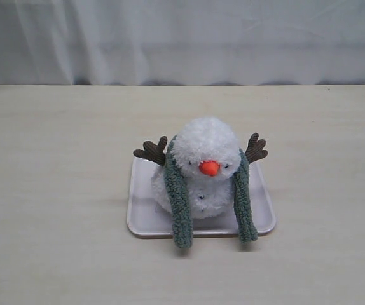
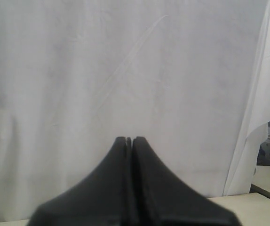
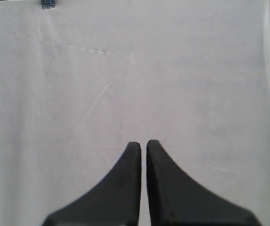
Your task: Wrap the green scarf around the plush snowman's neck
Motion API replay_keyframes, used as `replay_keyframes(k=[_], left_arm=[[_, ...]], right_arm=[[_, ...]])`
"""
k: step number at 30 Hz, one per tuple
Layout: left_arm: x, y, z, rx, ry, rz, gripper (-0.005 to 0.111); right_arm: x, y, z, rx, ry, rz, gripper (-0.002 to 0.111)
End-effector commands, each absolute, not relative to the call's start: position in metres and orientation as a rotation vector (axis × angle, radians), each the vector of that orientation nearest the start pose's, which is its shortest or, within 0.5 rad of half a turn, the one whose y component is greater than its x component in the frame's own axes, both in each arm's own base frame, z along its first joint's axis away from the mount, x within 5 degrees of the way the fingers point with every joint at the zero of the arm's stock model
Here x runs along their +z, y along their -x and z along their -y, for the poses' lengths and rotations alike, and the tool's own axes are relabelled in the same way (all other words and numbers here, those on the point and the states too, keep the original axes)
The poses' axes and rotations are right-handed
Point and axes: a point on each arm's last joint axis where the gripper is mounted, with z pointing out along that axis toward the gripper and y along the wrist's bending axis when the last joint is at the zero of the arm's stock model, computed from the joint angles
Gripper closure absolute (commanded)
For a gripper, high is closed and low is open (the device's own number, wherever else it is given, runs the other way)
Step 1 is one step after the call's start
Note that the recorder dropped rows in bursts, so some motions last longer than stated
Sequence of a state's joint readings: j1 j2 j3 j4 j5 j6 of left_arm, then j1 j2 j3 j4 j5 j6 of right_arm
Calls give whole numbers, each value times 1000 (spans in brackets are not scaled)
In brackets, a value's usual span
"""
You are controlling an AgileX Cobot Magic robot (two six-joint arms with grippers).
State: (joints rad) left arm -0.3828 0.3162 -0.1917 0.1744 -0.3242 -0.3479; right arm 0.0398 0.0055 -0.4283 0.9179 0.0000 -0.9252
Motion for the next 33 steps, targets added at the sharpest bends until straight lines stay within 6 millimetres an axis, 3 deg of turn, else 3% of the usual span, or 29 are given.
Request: replay_keyframes(k=[1,17,33], left_arm=[[284,-74,35,-522,-168,-1299,107],[284,-74,35,-523,-168,-1299,107],[292,-59,28,-440,-218,-1202,107]], right_arm=[[348,-5,0,26,20,-1056,104],[348,-5,0,26,20,-1056,104],[348,-5,0,26,20,-1056,104]])
